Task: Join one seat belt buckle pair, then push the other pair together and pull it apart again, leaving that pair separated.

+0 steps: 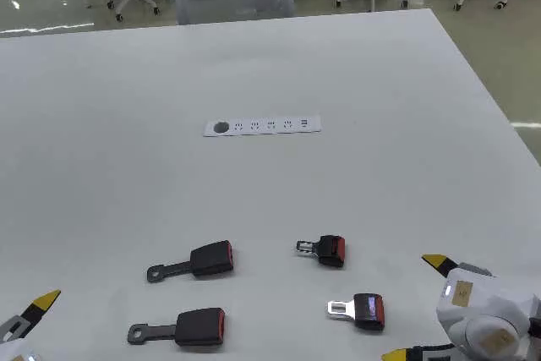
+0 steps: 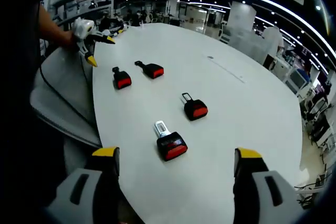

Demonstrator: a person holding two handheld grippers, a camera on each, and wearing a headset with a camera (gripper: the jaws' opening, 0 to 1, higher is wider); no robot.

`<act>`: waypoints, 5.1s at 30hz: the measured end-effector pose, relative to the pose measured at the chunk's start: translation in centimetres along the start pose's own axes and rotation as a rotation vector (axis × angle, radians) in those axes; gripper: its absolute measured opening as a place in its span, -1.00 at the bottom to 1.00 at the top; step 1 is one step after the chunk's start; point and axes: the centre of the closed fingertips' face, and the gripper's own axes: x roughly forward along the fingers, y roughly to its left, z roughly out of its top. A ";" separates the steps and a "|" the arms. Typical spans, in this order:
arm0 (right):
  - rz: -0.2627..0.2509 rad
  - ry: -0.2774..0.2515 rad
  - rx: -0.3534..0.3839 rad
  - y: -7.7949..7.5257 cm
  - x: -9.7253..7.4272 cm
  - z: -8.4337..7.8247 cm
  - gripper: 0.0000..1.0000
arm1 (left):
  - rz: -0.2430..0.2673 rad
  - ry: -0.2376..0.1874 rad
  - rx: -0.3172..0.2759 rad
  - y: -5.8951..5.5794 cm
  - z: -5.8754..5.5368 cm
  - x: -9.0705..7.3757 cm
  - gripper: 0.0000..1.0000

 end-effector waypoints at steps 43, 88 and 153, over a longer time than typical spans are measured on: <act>-0.024 -0.032 -0.130 1.0 0.7 1.2 0.82 | -0.023 0.109 0.190 -1.6 -2.0 0.8 0.71; 0.044 0.027 -0.189 2.3 2.7 1.2 0.22 | -0.096 0.080 0.223 -3.0 -0.7 0.5 0.44; 0.363 0.294 -0.546 5.5 12.1 0.4 -0.29 | -0.581 0.231 0.526 -10.5 5.6 10.4 -0.34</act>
